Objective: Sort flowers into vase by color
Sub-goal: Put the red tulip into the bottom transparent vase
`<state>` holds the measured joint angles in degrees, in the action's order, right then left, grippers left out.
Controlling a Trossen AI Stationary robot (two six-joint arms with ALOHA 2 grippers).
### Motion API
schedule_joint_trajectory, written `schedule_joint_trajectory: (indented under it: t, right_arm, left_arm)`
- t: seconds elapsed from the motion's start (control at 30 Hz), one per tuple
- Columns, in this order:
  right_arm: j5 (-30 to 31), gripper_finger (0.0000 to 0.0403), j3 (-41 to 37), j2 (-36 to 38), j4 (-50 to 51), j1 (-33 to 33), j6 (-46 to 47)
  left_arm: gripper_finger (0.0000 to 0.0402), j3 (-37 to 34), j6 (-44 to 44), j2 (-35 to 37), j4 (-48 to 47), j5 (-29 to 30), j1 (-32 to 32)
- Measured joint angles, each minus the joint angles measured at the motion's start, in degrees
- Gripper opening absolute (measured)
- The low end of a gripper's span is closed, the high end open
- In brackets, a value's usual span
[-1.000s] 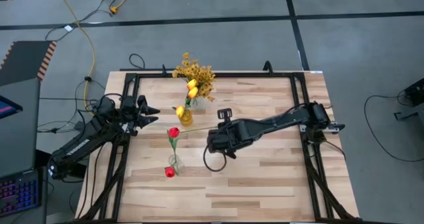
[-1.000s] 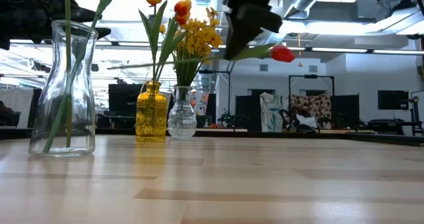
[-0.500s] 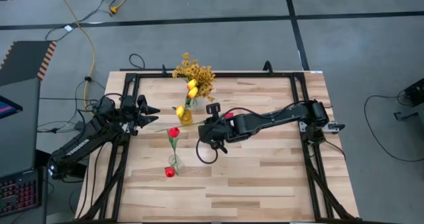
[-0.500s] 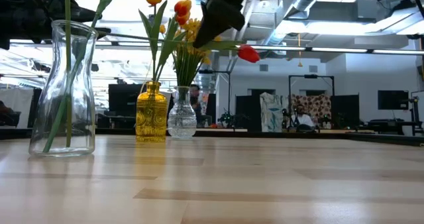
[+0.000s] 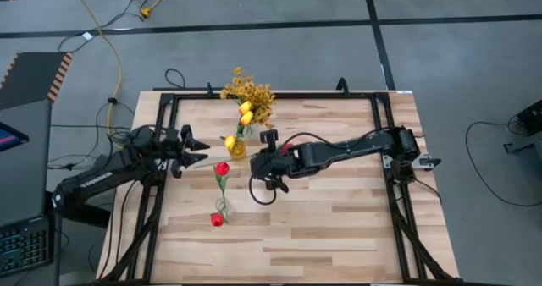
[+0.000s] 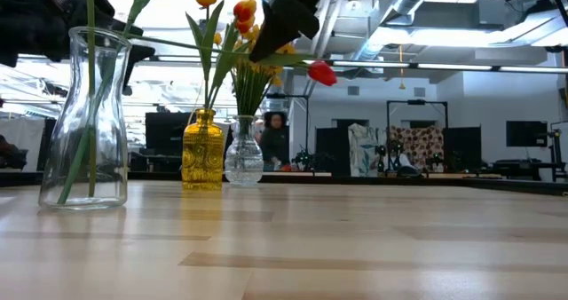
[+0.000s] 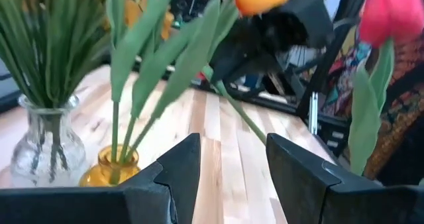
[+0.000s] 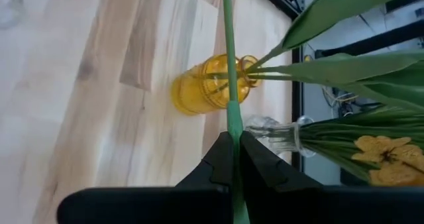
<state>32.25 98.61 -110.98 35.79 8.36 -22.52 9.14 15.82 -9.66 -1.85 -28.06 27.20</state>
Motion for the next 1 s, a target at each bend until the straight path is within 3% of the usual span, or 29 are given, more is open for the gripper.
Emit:
schedule_joint_trajectory:
  t: [0.43, 1.0]
  right_arm:
    - [-0.94, 0.004, 0.0, 0.0, -0.31, -0.27, -3.5]
    - [-0.92, 0.004, 0.0, 0.0, -0.37, -0.22, -12.42]
  left_arm:
    - [0.016, 5.24, -1.85, -10.64, 0.28, 6.5, -9.21]
    - [0.016, 5.49, 1.28, -23.9, 12.89, 7.92, -15.69]
